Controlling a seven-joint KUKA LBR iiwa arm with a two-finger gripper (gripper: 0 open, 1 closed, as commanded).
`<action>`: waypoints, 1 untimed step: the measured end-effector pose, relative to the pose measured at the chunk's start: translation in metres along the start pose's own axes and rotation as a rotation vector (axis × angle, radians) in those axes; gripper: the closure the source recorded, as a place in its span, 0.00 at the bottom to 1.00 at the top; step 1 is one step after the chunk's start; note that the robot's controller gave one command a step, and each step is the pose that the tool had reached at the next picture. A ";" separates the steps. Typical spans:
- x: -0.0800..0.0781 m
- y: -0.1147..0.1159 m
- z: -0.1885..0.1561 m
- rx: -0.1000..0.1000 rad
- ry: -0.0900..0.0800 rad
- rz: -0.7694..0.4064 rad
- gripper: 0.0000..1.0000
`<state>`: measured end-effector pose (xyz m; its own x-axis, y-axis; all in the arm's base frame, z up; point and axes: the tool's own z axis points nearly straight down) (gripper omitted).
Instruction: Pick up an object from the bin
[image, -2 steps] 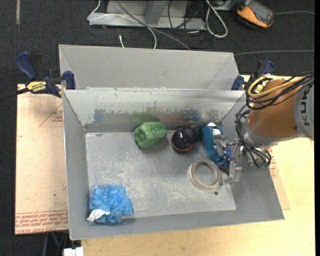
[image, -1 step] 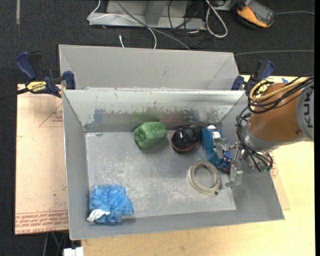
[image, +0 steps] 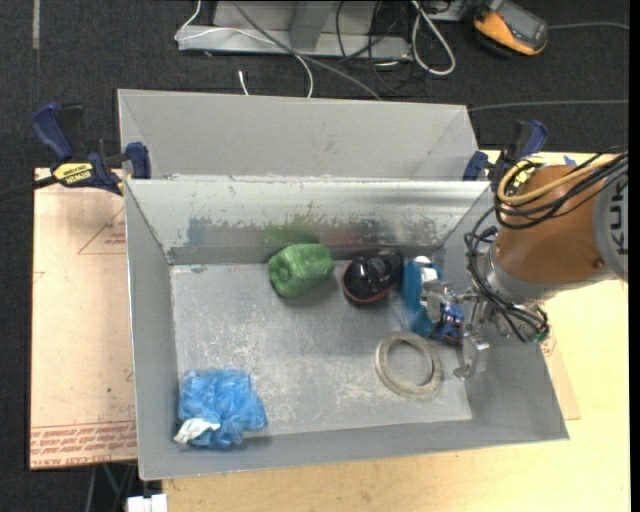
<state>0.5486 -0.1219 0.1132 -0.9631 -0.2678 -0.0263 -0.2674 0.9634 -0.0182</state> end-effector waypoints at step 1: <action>0.009 0.023 -0.017 -0.005 0.004 -0.117 0.00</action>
Offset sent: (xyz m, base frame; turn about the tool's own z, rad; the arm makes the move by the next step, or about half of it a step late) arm -0.0586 0.0155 -0.0006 -0.2816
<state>0.5329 -0.1022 0.1296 -0.9255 -0.3782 -0.0200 -0.3779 0.9257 -0.0161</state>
